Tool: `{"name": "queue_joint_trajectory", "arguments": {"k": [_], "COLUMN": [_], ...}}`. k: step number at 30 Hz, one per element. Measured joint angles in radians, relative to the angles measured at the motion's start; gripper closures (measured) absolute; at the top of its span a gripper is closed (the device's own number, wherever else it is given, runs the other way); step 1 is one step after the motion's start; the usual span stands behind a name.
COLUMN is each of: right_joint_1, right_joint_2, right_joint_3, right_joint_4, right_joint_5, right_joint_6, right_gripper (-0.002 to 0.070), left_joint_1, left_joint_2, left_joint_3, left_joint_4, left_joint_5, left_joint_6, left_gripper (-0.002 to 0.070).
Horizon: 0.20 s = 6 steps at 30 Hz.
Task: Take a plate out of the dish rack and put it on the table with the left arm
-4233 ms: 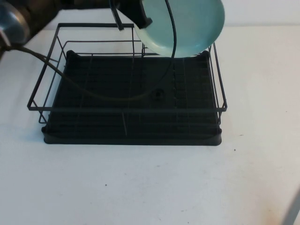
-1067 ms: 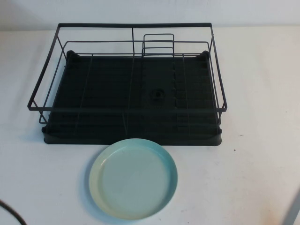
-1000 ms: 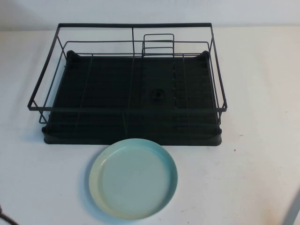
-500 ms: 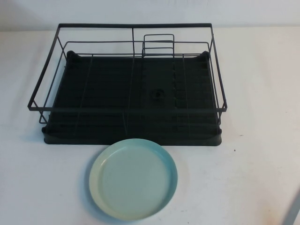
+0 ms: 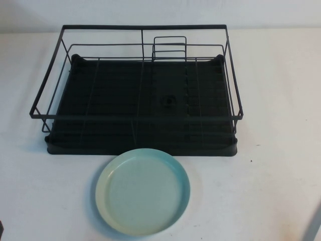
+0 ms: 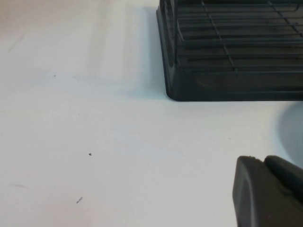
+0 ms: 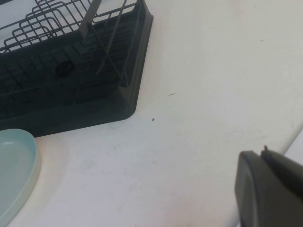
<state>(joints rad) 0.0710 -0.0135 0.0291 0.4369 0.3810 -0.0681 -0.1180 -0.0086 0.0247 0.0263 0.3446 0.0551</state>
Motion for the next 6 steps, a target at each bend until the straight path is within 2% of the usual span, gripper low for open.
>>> {"name": "queue_joint_trajectory", "arguments": {"k": [6], "right_joint_1": [0.000], "right_joint_2": [0.000], "right_joint_3": [0.000], "right_joint_4": [0.000], "right_joint_5": [0.000], "right_joint_6": [0.000], "right_gripper": [0.0696], "left_joint_1": [-0.003], "left_joint_2": [0.000], "left_joint_3": [0.000], "left_joint_4": [-0.002], "left_joint_5": [0.000], "left_joint_6": [0.002], "left_gripper": [0.0676]}}
